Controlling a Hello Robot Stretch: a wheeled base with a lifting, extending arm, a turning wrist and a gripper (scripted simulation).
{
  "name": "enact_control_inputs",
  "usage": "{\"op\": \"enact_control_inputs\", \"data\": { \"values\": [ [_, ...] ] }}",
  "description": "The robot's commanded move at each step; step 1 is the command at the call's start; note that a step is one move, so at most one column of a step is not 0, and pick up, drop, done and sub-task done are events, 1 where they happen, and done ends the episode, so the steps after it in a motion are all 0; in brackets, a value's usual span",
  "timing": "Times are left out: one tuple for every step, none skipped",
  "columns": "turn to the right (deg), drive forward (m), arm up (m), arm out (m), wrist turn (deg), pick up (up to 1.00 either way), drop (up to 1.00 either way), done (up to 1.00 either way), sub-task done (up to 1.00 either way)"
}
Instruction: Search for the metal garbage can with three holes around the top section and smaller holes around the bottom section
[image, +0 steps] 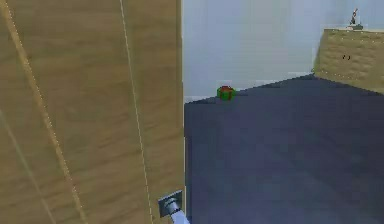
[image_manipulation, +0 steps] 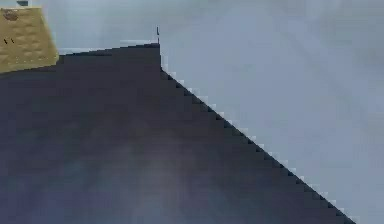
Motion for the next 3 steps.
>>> {"op": "enact_control_inputs", "data": {
  "values": [
    [-45.0,0.0,0.0,0.0,0.0,0.0,0.0,0.0,0.0],
    [-45.0,0.0,0.0,0.0,0.0,0.0,0.0,0.0,0.0],
    [-36.0,0.0,0.0,0.0,0.0,0.0,0.0,0.0,0.0]
  ]
}}
